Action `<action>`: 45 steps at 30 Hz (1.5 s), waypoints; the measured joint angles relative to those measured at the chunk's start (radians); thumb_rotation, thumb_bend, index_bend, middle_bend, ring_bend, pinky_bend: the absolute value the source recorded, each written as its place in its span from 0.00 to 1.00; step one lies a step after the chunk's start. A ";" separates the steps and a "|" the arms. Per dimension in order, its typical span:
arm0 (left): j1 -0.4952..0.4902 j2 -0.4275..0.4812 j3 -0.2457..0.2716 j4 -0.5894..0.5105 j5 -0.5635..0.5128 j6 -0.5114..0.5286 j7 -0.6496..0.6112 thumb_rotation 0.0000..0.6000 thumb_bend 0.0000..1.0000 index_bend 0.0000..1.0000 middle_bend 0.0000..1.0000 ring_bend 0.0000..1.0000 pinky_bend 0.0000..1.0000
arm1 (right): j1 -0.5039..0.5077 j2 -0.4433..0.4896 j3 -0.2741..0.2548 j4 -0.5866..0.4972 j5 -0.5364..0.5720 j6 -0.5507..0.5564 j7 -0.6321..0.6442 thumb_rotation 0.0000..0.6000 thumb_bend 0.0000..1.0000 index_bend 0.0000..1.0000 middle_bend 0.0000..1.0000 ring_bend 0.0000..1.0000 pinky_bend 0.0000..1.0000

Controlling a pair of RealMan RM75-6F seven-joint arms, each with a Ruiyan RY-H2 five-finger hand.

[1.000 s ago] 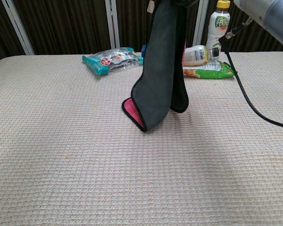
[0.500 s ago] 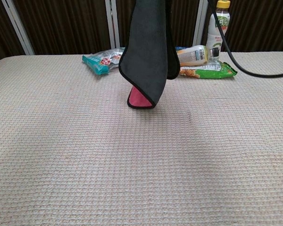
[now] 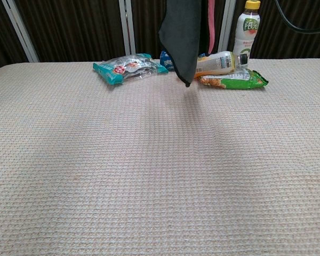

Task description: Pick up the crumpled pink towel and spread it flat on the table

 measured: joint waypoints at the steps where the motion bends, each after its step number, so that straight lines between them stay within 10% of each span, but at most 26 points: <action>1: -0.008 -0.006 -0.009 -0.002 -0.007 -0.003 0.002 1.00 0.00 0.03 0.00 0.00 0.02 | -0.001 0.005 -0.003 -0.002 -0.001 -0.001 0.009 1.00 0.39 0.61 0.17 0.07 0.14; 21: -0.348 -0.177 -0.268 0.180 -0.162 -0.137 0.046 1.00 0.06 0.16 0.03 0.00 0.03 | 0.031 0.068 -0.082 -0.089 0.004 0.042 0.080 1.00 0.39 0.62 0.17 0.07 0.16; 45: -0.634 -0.193 -0.382 0.155 -0.593 -0.393 0.093 1.00 0.12 0.25 0.02 0.00 0.03 | 0.057 0.125 -0.118 -0.213 0.079 0.121 0.031 1.00 0.39 0.62 0.17 0.07 0.16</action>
